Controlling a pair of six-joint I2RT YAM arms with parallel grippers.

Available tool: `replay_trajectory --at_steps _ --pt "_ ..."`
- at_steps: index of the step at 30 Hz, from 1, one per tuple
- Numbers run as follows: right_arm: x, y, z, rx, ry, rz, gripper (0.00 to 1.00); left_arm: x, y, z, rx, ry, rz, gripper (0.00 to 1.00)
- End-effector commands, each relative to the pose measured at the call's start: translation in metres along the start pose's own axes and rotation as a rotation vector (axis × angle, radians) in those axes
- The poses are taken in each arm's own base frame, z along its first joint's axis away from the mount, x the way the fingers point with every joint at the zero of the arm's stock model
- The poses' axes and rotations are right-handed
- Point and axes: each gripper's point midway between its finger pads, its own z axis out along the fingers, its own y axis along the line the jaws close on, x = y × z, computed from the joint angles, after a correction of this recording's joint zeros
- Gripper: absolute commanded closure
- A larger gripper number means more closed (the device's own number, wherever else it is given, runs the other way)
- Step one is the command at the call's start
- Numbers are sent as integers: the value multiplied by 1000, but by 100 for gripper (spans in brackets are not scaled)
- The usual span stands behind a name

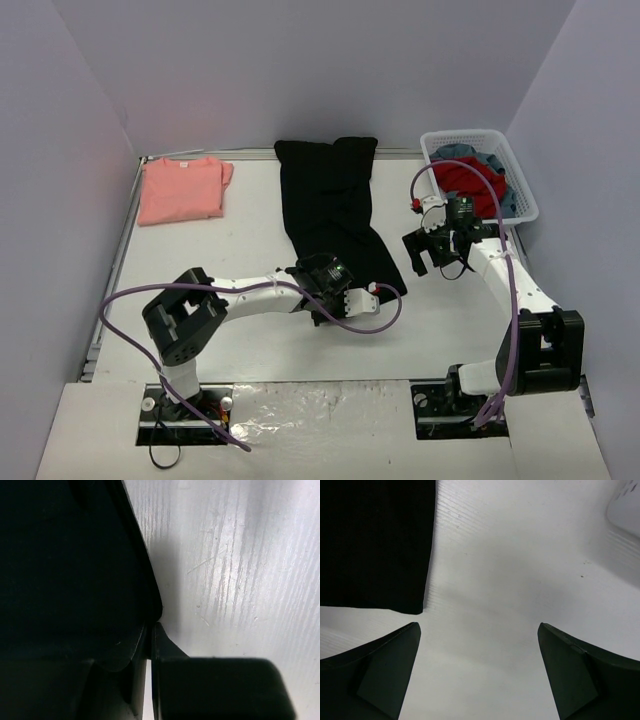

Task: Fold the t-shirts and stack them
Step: Grab the bottom of the folded rectangular tshirt with both arms

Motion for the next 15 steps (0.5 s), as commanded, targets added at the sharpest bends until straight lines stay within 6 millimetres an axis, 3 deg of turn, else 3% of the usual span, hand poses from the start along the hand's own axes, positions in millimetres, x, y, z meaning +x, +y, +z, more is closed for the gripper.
replay_trajectory --at_steps 1,8,15 --pt "4 -4 1 22 18 13 0 8 -7 -6 27 50 15 98" --pt "-7 -3 -7 13 -26 13 0 6 -1 -31 42 -2 33 97" --pt "-45 37 -39 -199 -221 -68 0 11 19 -64 72 -72 -56 98"
